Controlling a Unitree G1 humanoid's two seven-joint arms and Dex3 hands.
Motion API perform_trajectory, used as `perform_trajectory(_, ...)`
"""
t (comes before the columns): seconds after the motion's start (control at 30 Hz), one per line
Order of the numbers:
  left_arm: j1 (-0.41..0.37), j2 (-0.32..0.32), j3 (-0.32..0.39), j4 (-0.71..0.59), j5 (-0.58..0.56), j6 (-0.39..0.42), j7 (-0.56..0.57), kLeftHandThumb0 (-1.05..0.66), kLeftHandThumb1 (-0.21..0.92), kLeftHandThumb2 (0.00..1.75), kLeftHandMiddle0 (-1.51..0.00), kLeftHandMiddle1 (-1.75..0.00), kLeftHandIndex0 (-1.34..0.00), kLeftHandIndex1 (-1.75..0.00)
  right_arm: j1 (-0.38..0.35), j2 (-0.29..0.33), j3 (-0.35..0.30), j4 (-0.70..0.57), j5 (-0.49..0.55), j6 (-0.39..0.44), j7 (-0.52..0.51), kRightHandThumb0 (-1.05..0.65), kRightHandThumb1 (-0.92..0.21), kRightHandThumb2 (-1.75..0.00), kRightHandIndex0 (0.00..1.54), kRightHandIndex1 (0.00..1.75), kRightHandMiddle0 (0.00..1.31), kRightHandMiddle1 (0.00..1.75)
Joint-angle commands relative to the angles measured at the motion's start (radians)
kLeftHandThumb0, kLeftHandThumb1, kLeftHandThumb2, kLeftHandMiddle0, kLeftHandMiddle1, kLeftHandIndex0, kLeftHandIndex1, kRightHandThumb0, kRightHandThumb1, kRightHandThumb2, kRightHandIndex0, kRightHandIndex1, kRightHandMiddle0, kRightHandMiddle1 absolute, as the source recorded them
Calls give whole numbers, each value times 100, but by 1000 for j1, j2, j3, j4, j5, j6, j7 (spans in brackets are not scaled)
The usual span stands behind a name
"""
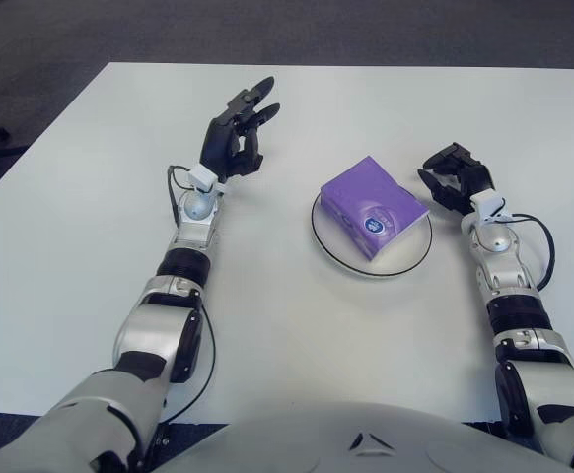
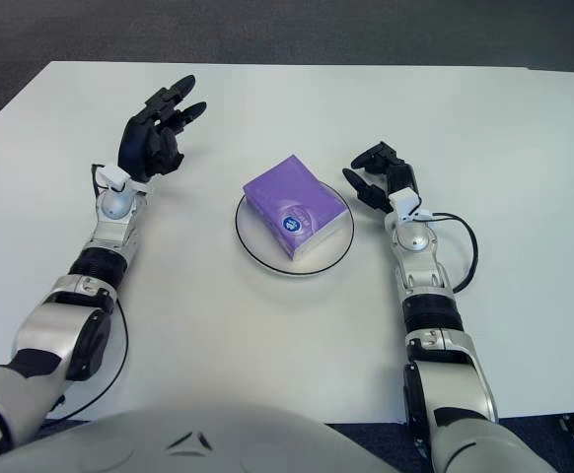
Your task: Put the tissue paper into the plate.
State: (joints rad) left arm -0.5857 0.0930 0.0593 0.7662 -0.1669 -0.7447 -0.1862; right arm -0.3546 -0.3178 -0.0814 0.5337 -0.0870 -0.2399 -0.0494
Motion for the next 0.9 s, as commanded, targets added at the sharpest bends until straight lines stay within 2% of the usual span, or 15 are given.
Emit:
perform_trajectory(0.0,66,-41,38,-23,-80,91,-26,-52,92,77,-96,-47,-61,-65,111,51,8,96,-4,-12,-17,-36,-92,-32,70,152,42,153)
perform_trajectory(0.1,93,-57,58,-54,-97,152,-13,-46,92,75,-87,-84,-56,-86,110,55,2,99,0,-17,-23,-36,-92,-32,70,152,42,153)
perform_trajectory(0.2,119,-64,88,-70,-121,248,9,-40,92,73,-83,-133,-51,-117,110,62,-7,102,6,-28,-34,-36,-92,-32,70,152,42,153)
perform_trajectory(0.27,127,-67,105,-77,-135,293,10,-39,92,73,-83,-147,-50,-128,110,67,-13,106,10,-39,-41,-36,-92,-32,70,152,42,153)
perform_trajectory(0.4,143,-74,125,-101,-140,361,23,-38,92,71,-83,-160,-50,-139,112,77,-29,111,26,-65,-44,-36,-92,-32,70,152,42,153)
perform_trajectory(0.57,192,-81,111,-173,-76,424,99,-37,92,68,-82,-166,-53,-146,120,93,-51,105,61,-92,-32,-36,-92,-31,70,152,42,153)
perform_trajectory(0.87,268,-90,75,-278,20,463,173,-32,92,66,-81,-174,-55,-153,162,117,-78,49,100,-134,-32,-36,-92,-31,69,154,42,153)
